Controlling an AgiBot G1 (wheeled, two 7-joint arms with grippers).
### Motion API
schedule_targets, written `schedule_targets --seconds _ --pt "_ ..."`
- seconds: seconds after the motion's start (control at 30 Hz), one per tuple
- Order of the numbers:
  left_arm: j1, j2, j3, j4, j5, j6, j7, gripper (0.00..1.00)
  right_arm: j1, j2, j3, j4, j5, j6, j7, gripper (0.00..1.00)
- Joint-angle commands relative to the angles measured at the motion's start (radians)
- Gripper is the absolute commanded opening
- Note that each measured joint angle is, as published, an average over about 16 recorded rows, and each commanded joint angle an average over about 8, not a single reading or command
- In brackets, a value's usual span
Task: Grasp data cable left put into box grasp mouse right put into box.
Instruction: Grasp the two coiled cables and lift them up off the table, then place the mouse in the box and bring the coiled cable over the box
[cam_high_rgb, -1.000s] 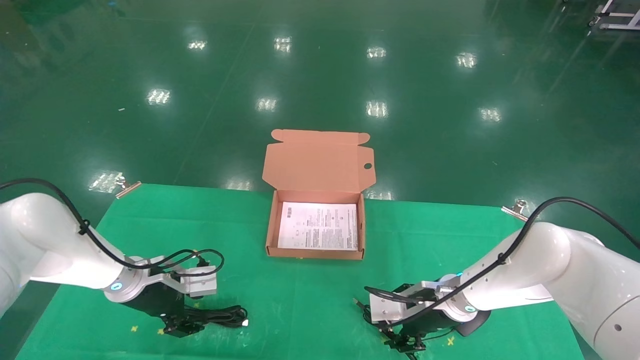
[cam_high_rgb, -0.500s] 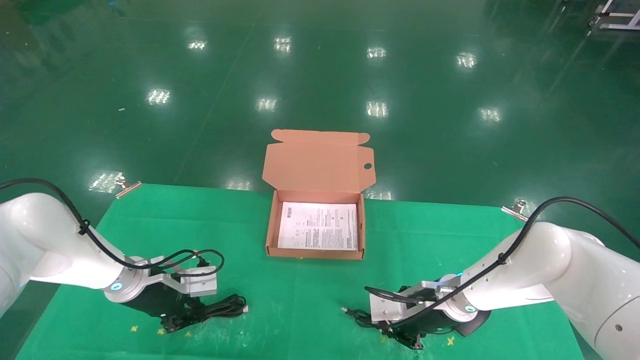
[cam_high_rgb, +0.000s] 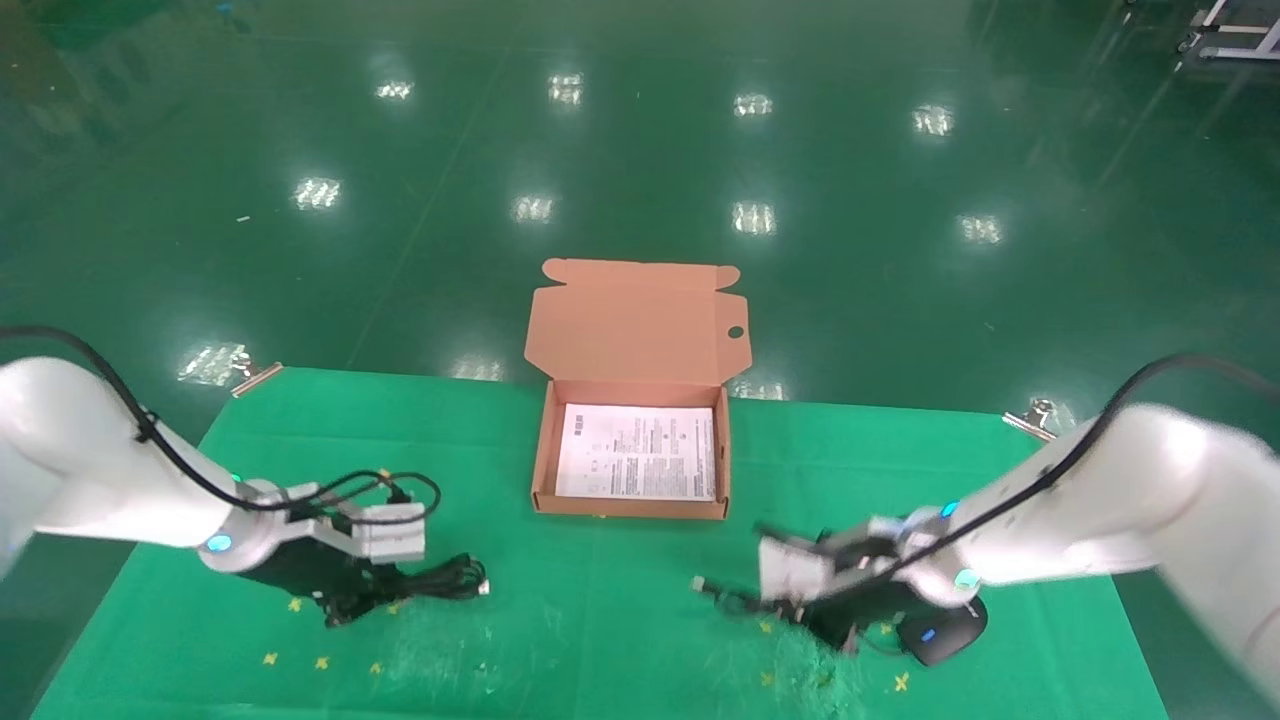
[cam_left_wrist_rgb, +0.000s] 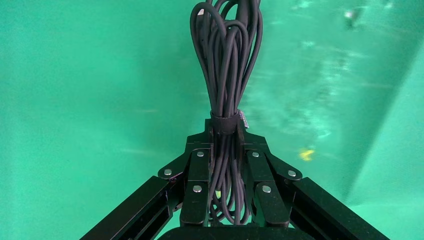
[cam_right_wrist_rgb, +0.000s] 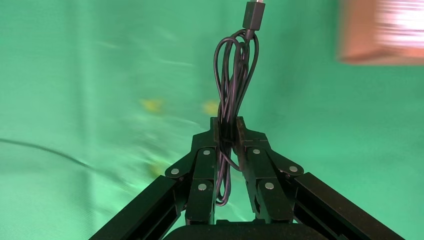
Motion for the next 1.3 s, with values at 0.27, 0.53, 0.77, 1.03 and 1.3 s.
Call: schedule_targets --seconds 0.27,0.53,0.77,1.03,1.3 --pt "-0.077 -0.059 -0.006 -0.097 0.004 -0.046 0.036 0.00 0.123 0.115 0.040 0.130 -0.023 0.074 0.050 0.00" --pt "-0.135 -0.083 -0.018 -0.246 0.010 -0.108 -0.019 0.00 0.230 0.099 0.077 0.231 -0.068 0.207 0.063 0.00" --pt "-0.169 -0.079 -0.039 -0.364 0.013 -0.181 -0.123 0.00 0.306 -0.056 0.109 0.128 -0.049 0.298 -0.058 0.00" --pt "-0.205 -0.076 -0.053 -0.452 0.032 -0.245 -0.196 0.00 0.365 -0.193 0.171 -0.057 0.048 0.374 -0.257 0.00" --pt "-0.215 -0.094 -0.063 -0.502 0.033 -0.260 -0.229 0.00 0.377 -0.212 0.207 -0.077 0.154 0.381 -0.385 0.00"
